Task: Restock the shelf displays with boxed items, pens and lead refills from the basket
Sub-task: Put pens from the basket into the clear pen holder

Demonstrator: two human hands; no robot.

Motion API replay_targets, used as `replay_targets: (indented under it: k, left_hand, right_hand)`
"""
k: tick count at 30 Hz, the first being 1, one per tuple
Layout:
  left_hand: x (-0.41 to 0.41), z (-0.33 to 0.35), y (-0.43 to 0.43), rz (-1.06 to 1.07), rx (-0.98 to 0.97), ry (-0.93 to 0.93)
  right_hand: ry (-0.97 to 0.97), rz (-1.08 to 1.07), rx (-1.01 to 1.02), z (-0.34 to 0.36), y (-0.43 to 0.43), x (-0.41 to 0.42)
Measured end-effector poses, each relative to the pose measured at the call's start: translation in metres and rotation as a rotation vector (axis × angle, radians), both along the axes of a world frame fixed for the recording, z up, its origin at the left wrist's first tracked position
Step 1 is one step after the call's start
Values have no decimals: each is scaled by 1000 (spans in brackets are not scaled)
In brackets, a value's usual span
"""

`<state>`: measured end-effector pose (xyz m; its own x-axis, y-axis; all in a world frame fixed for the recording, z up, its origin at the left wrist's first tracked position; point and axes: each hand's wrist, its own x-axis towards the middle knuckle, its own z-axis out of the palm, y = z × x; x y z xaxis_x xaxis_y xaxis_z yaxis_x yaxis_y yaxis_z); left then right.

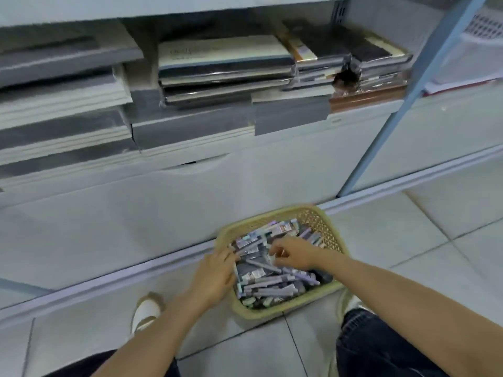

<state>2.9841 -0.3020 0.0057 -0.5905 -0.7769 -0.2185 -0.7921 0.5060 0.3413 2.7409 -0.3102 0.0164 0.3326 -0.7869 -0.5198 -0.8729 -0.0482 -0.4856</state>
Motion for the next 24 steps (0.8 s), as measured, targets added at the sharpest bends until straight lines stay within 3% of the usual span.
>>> replay_targets:
  k: [4,8,11,19,24]
  left_hand:
    - [6,-36,10,15,92,-22]
    - [17,-54,17,6,-21,98]
    - [22,-66,18,30,37,103]
    - [22,-72,17,48,44,114]
    - [10,-58,16,233,-43,284]
  right_hand:
    - [77,29,111,-55,27,9]
    - [246,131,-54,-84,42,21]
    - [266,212,-115,-96,41,24]
    - [123,212,-106,-99,38,14]
    - [-89,-45,-107,-75,28,3]
